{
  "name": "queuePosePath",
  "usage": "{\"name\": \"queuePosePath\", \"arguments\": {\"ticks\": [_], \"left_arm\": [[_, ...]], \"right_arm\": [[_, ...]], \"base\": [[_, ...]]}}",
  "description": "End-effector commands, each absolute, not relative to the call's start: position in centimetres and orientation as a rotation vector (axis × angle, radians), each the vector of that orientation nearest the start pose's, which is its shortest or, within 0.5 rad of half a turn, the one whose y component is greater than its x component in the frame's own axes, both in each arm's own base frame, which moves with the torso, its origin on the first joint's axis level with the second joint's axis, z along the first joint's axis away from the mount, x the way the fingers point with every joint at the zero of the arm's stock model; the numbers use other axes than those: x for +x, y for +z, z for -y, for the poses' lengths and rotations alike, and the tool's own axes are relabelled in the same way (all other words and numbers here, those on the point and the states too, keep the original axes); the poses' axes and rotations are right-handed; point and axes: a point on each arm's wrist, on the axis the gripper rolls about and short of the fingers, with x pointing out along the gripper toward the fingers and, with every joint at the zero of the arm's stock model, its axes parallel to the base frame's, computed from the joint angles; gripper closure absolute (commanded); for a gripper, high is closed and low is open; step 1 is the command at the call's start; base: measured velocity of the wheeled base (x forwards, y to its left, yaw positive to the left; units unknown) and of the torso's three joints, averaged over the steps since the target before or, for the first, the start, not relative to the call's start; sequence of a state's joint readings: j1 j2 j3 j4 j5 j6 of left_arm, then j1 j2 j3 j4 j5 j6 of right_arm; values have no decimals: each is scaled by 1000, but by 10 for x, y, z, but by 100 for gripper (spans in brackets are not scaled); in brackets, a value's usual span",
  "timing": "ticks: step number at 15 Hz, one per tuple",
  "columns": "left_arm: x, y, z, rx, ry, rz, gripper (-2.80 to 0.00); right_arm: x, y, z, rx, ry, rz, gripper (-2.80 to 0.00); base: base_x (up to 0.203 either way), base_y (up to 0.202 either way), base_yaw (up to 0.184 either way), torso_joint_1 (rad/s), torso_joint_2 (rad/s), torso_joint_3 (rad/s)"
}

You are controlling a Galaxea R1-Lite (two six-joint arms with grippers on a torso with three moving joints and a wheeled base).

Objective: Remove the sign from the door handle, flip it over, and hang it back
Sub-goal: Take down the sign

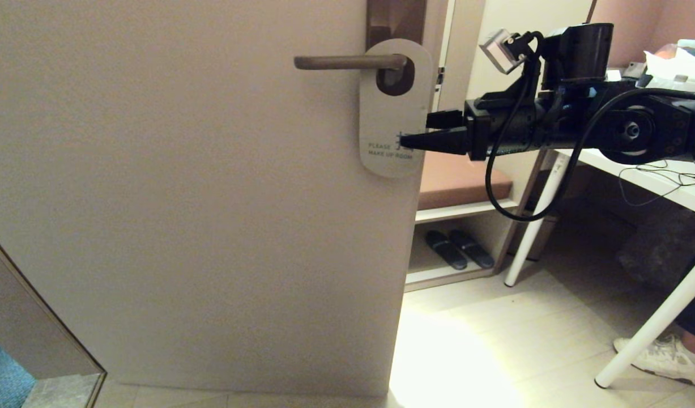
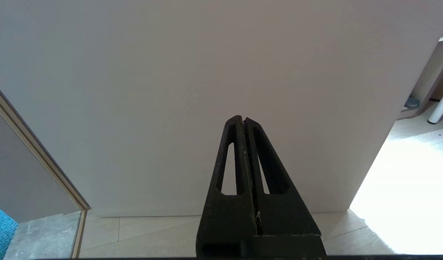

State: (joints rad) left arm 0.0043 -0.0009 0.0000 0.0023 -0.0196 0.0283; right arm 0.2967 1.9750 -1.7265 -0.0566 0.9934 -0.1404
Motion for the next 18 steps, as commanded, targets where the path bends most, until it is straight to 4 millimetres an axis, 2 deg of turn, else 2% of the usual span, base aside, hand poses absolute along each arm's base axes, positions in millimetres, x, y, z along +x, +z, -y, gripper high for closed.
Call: {"name": "queuePosePath", "arguments": {"ticks": [1, 8, 18], "left_arm": [[-23, 75, 1, 29, -15, -1, 0], [-23, 75, 1, 29, -15, -1, 0], [-23, 75, 1, 29, -15, -2, 0]], "right_arm": [[376, 286, -138, -49, 1310, -104, -280], [382, 288, -157, -35, 1346, -94, -280], [394, 290, -160, -46, 1338, -62, -280]], "base": [[0, 0, 0, 0, 0, 0], [0, 0, 0, 0, 0, 0], [0, 0, 0, 0, 0, 0]]}}
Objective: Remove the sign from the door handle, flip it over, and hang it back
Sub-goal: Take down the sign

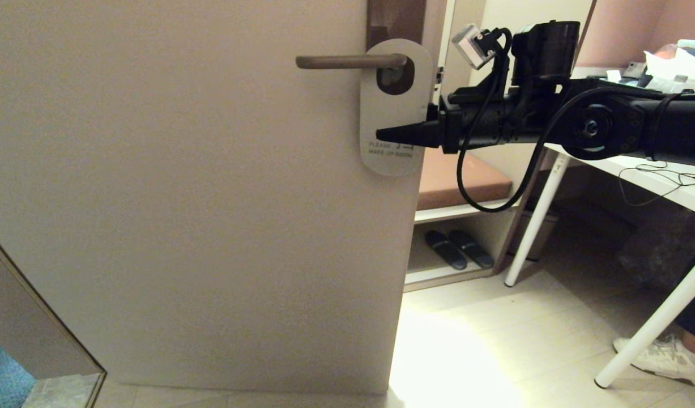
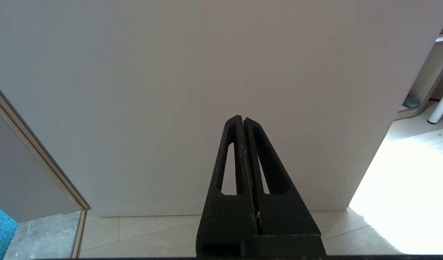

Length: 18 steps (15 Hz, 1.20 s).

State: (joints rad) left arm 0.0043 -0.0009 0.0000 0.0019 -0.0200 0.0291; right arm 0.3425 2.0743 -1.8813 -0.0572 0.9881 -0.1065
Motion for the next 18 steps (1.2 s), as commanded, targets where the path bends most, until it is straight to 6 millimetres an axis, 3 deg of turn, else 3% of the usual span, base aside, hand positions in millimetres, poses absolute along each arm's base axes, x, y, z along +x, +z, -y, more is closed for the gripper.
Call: {"name": "queuePosePath", "arguments": {"ticks": [1, 14, 15, 18], "left_arm": [[-23, 75, 1, 29, -15, -1, 0], [-23, 75, 1, 29, -15, -1, 0], [-23, 75, 1, 29, -15, -1, 0], [-23, 75, 1, 29, -15, -1, 0]], "right_arm": [[396, 289, -161, -46, 1338, -62, -280], [397, 290, -161, -40, 1337, -63, -280], [397, 290, -161, -40, 1336, -64, 0], [396, 291, -160, -42, 1336, -61, 0]], "base": [[0, 0, 0, 0, 0, 0], [0, 0, 0, 0, 0, 0], [0, 0, 0, 0, 0, 0], [0, 0, 0, 0, 0, 0]]}}
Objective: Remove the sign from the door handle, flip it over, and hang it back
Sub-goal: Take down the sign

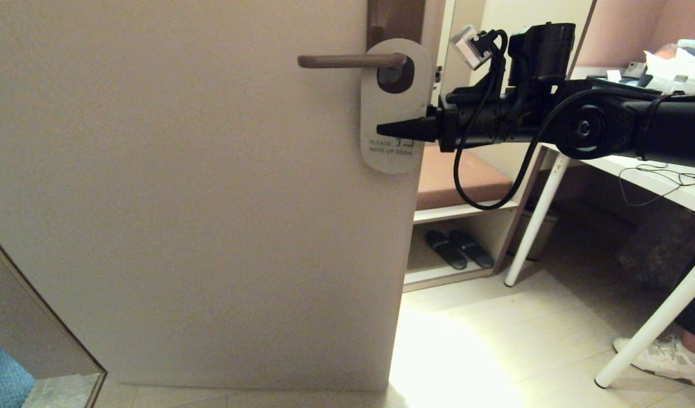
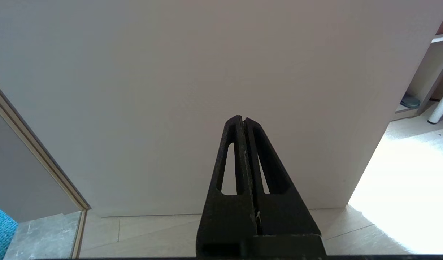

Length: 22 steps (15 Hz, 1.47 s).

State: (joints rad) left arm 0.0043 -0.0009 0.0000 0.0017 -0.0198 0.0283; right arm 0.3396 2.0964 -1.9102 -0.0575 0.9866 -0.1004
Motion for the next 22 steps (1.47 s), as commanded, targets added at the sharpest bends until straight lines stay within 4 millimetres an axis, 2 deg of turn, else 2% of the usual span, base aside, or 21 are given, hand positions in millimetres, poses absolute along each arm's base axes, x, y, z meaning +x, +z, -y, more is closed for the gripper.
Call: {"name": "queuePosePath", "arguments": {"ticks": [1, 14, 22], "left_arm": [[-23, 75, 1, 29, -15, -1, 0], [-23, 75, 1, 29, -15, -1, 0], [-23, 75, 1, 28, -15, -1, 0]], "right_arm": [[396, 292, -160, -43, 1335, -58, 0], [393, 296, -159, -57, 1334, -20, 0], [377, 297, -165, -53, 1326, -43, 0]], "base": [[0, 0, 0, 0, 0, 0], [0, 0, 0, 0, 0, 0], [0, 0, 0, 0, 0, 0]]}}
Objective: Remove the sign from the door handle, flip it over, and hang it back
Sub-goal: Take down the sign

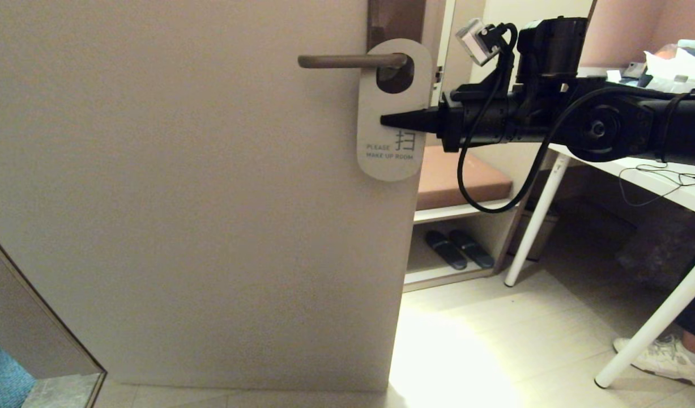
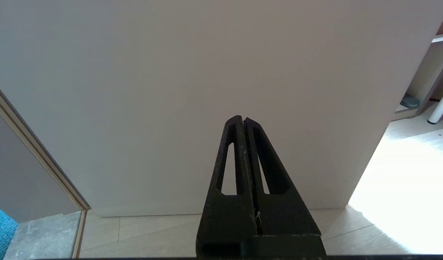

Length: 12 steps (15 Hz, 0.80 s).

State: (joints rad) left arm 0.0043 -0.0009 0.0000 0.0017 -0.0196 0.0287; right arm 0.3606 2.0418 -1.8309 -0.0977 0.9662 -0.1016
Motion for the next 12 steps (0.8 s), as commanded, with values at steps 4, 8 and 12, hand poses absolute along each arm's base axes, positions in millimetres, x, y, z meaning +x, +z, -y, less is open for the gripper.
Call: {"name": "queuePosePath", "arguments": {"ticks": [4, 8, 12], "left_arm": [[-23, 75, 1, 29, -15, -1, 0], [-23, 75, 1, 29, -15, -1, 0], [-23, 75, 1, 29, -15, -1, 0]], "right_arm": [[371, 305, -168, -18, 1288, -61, 0], [367, 307, -174, -17, 1186, -66, 0], [360, 311, -179, 2, 1156, -79, 0]], "base": [[0, 0, 0, 0, 0, 0], [0, 0, 0, 0, 0, 0], [0, 0, 0, 0, 0, 0]]}}
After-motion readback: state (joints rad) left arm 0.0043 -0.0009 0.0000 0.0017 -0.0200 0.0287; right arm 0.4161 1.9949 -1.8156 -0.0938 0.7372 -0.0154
